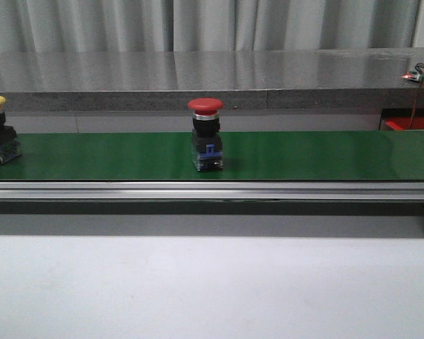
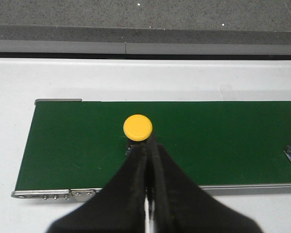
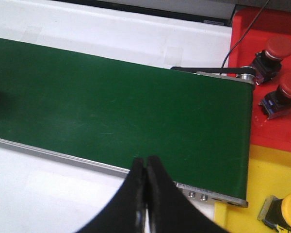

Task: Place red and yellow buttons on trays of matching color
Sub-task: 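Set the yellow button on the belt and open the left gripper, then lower the right gripper onto the red button at belt end, grasp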

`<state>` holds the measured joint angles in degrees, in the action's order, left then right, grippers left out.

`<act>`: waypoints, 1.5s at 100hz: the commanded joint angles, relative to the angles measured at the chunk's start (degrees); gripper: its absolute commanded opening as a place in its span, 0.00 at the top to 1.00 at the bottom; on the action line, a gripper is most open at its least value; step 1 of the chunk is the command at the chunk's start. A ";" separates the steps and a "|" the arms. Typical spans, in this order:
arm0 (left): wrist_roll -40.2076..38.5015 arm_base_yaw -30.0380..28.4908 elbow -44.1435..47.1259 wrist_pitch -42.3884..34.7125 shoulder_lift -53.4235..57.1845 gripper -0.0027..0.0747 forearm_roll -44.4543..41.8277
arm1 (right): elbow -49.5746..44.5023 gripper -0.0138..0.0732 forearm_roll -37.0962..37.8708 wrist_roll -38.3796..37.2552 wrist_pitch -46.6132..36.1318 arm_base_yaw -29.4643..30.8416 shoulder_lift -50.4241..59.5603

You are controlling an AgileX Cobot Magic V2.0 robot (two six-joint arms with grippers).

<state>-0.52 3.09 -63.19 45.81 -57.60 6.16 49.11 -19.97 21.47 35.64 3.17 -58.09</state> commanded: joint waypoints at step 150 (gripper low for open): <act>2.36 0.38 -3.24 -9.78 -9.58 0.99 3.72 | 15.92 0.08 -3.77 0.38 13.28 -2.64 -15.93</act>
<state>1.75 3.09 -64.31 39.64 -68.85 9.07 61.53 -21.84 21.47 50.63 1.74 -73.55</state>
